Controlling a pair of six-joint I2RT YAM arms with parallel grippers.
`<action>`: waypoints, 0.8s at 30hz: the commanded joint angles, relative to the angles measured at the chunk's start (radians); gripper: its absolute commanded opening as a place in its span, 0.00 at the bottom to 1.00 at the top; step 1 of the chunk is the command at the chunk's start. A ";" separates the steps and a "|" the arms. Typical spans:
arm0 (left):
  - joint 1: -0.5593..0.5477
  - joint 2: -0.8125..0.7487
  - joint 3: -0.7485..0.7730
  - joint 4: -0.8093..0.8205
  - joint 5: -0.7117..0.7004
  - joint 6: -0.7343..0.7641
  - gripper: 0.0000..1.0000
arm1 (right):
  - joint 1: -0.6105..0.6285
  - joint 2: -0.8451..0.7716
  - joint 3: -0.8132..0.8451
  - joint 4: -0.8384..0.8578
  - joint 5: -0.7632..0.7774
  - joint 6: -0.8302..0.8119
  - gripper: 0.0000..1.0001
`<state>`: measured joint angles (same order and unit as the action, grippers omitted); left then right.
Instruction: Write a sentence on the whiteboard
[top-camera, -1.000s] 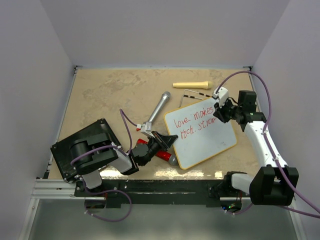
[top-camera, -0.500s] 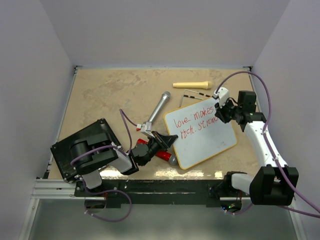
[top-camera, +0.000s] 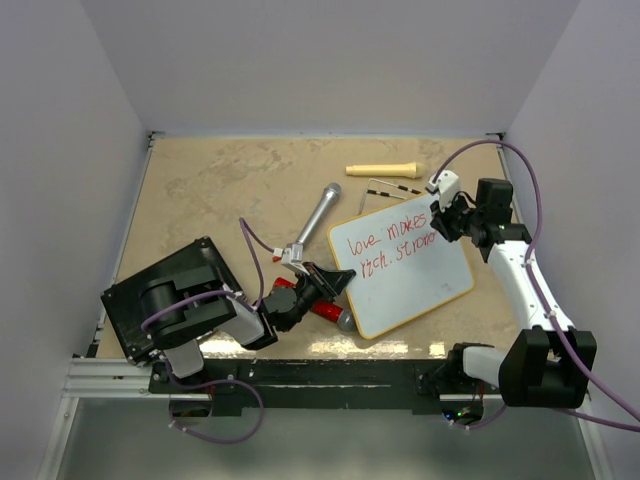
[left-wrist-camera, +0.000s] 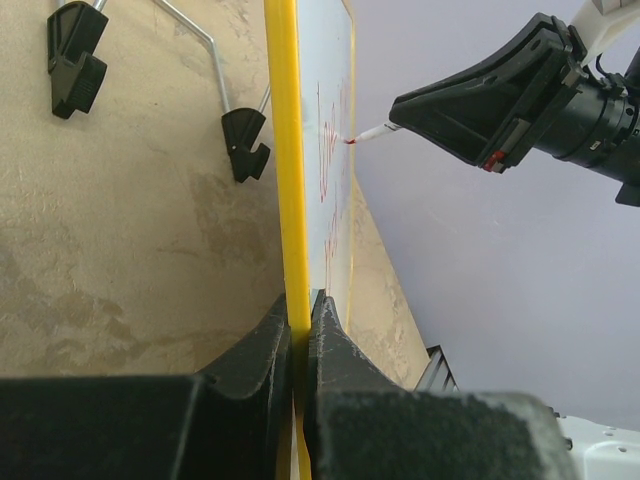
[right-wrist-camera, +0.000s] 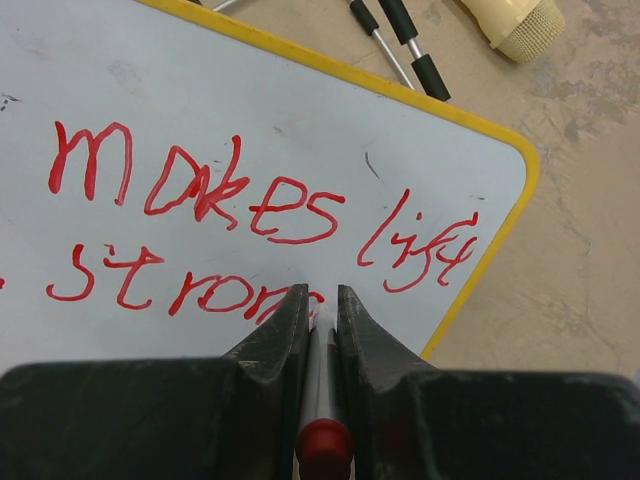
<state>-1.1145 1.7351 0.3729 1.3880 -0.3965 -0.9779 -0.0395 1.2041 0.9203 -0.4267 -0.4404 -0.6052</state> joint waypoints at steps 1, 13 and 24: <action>-0.004 0.012 -0.020 0.068 0.042 0.148 0.00 | 0.001 0.006 0.008 -0.017 -0.023 -0.030 0.00; -0.004 0.018 -0.019 0.077 0.042 0.147 0.00 | 0.003 0.002 0.003 -0.213 -0.054 -0.152 0.00; -0.004 0.026 -0.011 0.069 0.050 0.143 0.00 | 0.003 0.026 0.044 -0.236 -0.130 -0.156 0.00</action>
<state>-1.1126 1.7393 0.3725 1.3869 -0.3985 -0.9863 -0.0406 1.2263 0.9310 -0.6613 -0.4732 -0.7788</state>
